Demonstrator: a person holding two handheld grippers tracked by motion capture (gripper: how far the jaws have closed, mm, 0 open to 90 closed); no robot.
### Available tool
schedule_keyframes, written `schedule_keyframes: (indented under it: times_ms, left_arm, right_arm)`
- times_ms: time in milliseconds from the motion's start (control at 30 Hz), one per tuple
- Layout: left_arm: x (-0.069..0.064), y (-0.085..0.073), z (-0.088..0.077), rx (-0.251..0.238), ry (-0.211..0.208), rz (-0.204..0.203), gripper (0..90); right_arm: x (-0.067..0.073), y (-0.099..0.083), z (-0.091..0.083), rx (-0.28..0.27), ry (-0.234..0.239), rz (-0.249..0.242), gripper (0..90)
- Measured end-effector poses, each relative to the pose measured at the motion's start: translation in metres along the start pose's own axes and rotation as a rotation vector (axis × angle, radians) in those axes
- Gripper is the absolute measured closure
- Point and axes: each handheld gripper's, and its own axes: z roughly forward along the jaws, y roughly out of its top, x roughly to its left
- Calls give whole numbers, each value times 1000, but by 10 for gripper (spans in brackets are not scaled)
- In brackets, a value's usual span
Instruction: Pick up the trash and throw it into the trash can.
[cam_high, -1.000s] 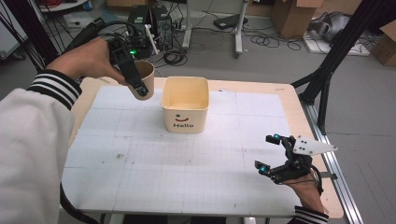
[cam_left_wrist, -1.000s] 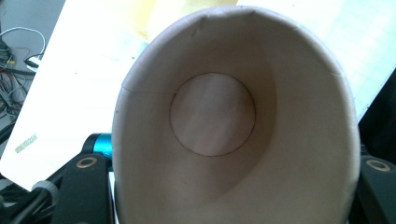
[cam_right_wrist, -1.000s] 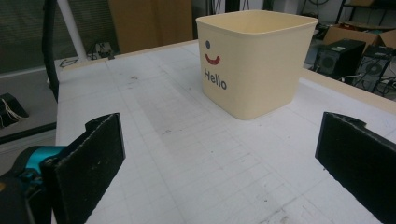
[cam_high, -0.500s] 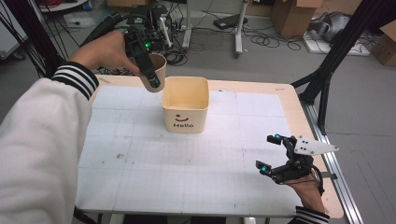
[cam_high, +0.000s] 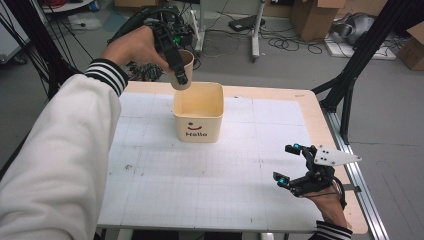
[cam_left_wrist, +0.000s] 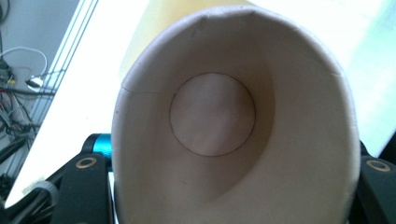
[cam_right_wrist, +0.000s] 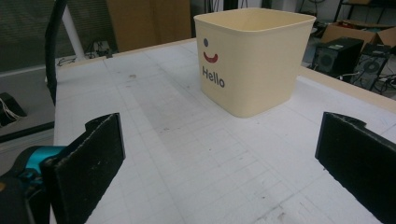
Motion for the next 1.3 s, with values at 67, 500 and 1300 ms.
schedule_keyframes:
  times_ms: [67,500,1300]
  left_arm:
    - [2,4,3,3,8,-3,337]
    - [0,43,7,-10,3,6,337]
    - [13,42,24,-30,10,8,336]
  right_arm:
    - [1,0,0,4,2,4,3]
    - [0,-1,1,1,-4,1,3]
    - [0,-2,0,5,-3,12,3]
